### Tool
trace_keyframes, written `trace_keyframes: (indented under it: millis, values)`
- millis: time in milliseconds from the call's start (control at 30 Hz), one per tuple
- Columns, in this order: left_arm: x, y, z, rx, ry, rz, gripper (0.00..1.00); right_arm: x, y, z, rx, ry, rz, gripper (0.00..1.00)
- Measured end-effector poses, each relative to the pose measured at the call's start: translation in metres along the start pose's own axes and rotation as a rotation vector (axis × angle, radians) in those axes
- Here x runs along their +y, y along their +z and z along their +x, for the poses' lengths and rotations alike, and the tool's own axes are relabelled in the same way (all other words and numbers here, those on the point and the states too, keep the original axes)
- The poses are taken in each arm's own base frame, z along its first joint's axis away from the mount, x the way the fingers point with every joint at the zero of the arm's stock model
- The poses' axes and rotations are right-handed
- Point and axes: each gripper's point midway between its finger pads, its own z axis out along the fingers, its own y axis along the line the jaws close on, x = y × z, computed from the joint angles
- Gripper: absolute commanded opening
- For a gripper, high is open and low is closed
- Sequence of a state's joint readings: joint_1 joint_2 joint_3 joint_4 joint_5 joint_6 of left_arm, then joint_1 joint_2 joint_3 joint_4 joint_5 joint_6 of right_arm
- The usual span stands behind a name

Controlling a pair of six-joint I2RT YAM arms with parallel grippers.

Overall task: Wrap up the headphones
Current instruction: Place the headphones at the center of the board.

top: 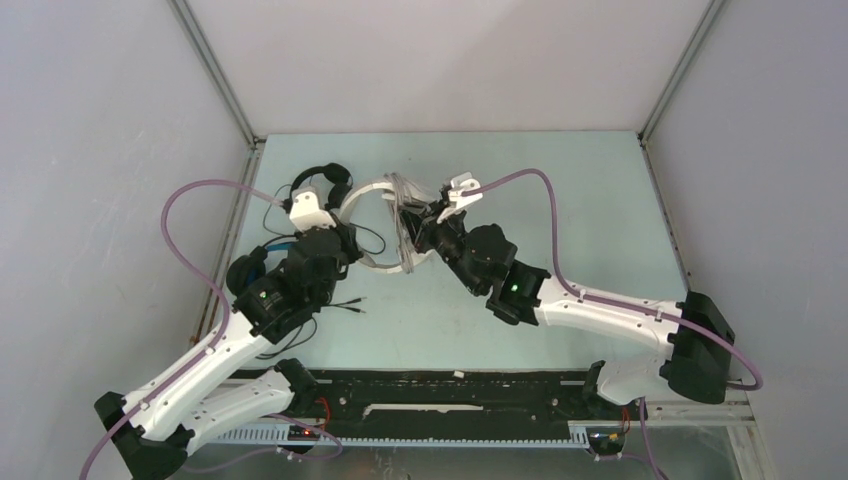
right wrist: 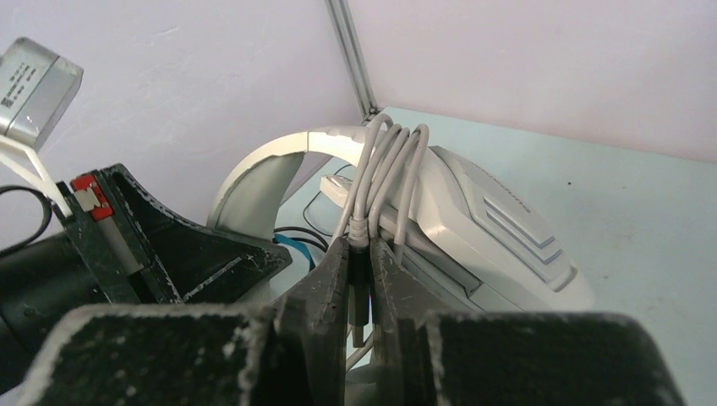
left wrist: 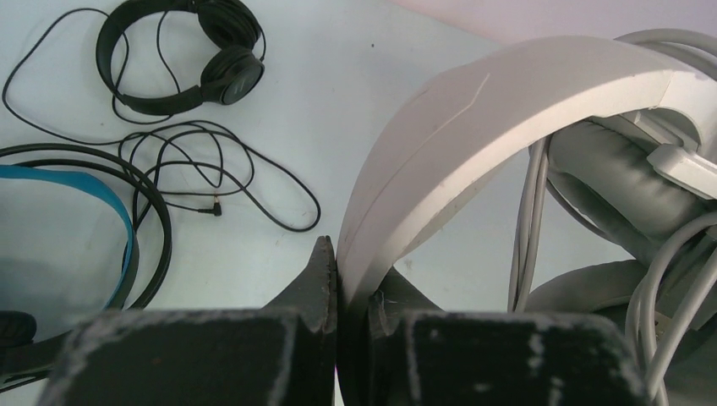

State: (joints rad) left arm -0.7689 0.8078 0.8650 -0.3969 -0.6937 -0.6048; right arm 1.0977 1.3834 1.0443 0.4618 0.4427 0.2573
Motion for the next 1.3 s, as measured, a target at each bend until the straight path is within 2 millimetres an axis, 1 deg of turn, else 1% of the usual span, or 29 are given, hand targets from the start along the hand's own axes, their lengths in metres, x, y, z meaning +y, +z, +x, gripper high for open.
trace_keyframes:
  millis: [100, 300, 533, 667, 733, 833, 933, 1067, 1300]
  values:
    - [-0.001, -0.002, 0.005, 0.023, -0.001, 0.011, 0.0, -0.002, -0.004, 0.004, -0.009, -0.018, -0.006, 0.15]
    - [-0.004, -0.007, 0.001, 0.019, -0.039, 0.037, 0.0, 0.006, -0.006, -0.006, -0.056, -0.04, -0.032, 0.21]
    - [-0.003, -0.01, -0.002, 0.014, -0.054, 0.044, 0.0, 0.009, -0.005, -0.009, -0.09, -0.125, -0.03, 0.22]
    - [-0.003, -0.013, -0.004, 0.01, -0.059, 0.049, 0.0, 0.013, -0.007, -0.009, -0.086, -0.14, -0.052, 0.3]
    - [-0.003, -0.014, -0.005, 0.01, -0.06, 0.057, 0.0, 0.017, -0.011, -0.009, -0.071, -0.132, -0.078, 0.32]
    - [-0.006, -0.016, -0.004, 0.015, -0.058, 0.073, 0.0, 0.023, -0.022, -0.018, -0.055, -0.091, -0.124, 0.34]
    - [-0.008, -0.017, -0.002, 0.021, -0.038, 0.086, 0.0, 0.026, -0.033, -0.022, -0.024, -0.055, -0.156, 0.36]
    - [-0.007, -0.015, -0.002, 0.022, 0.005, 0.081, 0.0, 0.022, -0.043, -0.022, 0.03, -0.017, -0.172, 0.37]
    - [-0.007, -0.012, -0.01, 0.0, 0.046, 0.055, 0.0, 0.001, -0.057, -0.031, 0.064, 0.01, -0.126, 0.38]
